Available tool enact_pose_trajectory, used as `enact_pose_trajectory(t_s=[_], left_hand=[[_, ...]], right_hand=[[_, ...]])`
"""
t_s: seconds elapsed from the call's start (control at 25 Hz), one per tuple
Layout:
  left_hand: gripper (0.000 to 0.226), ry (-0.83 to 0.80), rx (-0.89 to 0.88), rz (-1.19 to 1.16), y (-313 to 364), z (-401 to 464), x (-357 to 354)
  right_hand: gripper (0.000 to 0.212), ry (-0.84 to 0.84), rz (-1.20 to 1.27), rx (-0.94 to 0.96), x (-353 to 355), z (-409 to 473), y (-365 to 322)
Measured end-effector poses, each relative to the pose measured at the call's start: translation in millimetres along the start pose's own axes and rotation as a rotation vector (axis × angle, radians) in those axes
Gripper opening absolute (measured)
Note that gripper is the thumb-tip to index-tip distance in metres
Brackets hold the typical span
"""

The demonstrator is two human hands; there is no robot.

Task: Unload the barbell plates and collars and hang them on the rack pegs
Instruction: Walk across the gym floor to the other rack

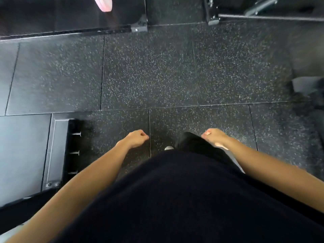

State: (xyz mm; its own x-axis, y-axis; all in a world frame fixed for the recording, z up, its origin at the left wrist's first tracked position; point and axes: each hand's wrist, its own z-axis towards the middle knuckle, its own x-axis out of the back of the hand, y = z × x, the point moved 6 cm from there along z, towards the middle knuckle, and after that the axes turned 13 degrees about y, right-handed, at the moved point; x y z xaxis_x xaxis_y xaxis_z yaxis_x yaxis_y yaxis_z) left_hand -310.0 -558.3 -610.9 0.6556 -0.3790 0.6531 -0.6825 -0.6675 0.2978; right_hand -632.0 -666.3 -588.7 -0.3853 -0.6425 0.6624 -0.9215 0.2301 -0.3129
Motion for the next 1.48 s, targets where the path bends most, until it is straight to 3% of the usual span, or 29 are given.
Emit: enact_pose_trajectory(t_s=[0.4, 0.48, 0.64, 0.72, 0.84, 1.0, 1.32, 1.48], left_hand=[[0.036, -0.071, 0.181, -0.087, 49.1, 134.1, 101.0], [0.035, -0.007, 0.253, -0.185, 57.5, 164.4, 142.6], [0.035, 0.286, 0.446, -0.426, 54.2, 205.5, 218.5], [0.036, 0.305, 0.481, -0.486, 54.8, 217.4, 232.8], [0.038, 0.239, 0.569, -0.557, 37.6, 259.1, 251.2], [0.043, 0.134, 0.537, -0.62, -3.1, 336.9, 304.8], [0.019, 0.314, 0.699, -0.826, -140.5, 428.1, 490.4], [0.017, 0.253, 0.725, -0.84, -180.2, 469.0, 546.7]], right_hand=[[0.02, -0.206, -0.279, 0.172, 77.1, 199.0, -187.2], [0.019, -0.193, -0.325, 0.229, 107.4, 246.8, -240.9], [0.036, -0.207, -0.469, 0.347, 152.7, 320.4, -350.4], [0.029, -0.22, -0.488, 0.38, 156.7, 343.1, -389.3], [0.016, -0.251, -0.595, 0.466, 145.8, 385.3, -471.5], [0.014, -0.324, -0.702, 0.523, 114.0, 425.9, -586.0], [0.019, -0.28, -0.706, 0.66, 73.9, 476.4, -856.4], [0.023, -0.338, -0.711, 0.717, 27.5, 489.5, -962.4]])
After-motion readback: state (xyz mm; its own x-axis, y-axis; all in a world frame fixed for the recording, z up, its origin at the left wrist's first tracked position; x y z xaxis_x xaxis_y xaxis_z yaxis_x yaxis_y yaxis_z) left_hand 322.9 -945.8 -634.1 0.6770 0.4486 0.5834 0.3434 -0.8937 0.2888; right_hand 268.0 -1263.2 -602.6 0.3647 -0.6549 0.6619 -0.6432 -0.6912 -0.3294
